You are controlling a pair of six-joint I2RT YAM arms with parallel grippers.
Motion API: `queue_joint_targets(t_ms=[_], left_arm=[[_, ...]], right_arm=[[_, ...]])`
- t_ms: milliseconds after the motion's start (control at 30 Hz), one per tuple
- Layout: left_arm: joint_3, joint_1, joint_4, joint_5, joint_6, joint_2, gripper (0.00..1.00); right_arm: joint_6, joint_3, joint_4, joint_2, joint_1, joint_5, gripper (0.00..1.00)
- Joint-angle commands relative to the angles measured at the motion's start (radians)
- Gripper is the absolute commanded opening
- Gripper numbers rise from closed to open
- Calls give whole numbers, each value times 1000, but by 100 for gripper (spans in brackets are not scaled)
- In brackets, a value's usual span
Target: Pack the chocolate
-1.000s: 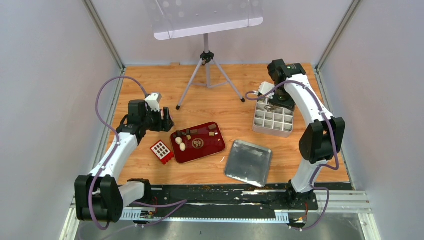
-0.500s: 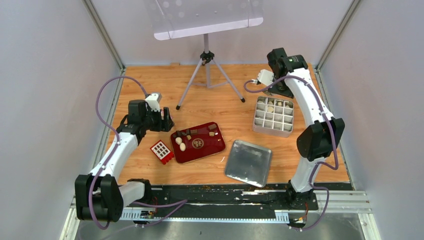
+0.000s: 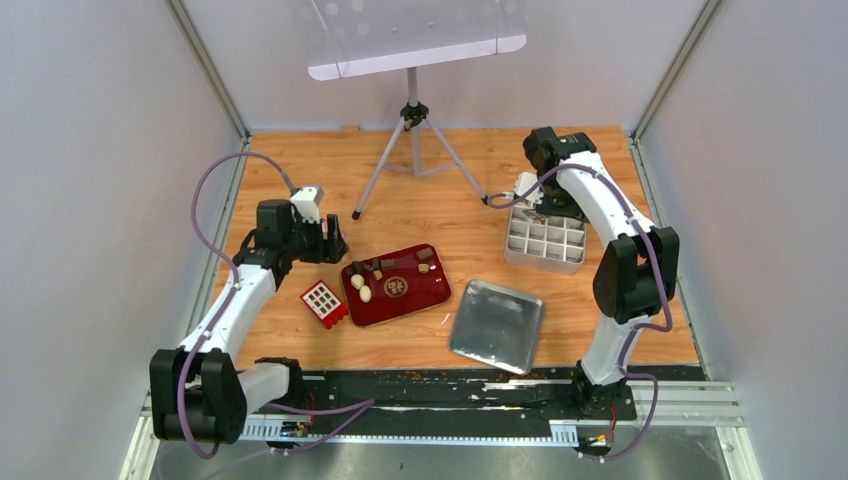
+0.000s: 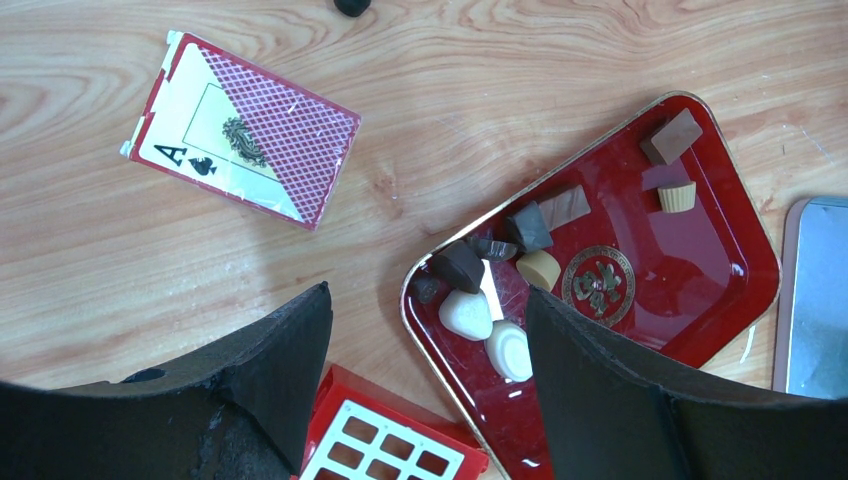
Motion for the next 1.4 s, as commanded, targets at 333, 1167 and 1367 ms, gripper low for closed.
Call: queue_joint_targets(t_ms=[333,1167,1367], left_arm=[[45,8,19,-3,8,-1,79],[15,20,-9,-57,-68,-189,83],[-4,35,-19,-54,-94,-262,84]], right_arm=[[31,306,-86,20,28,-58,19],[-76,322,49,179,684,-390,42],[-74,365,75,257,711,-385,44]])
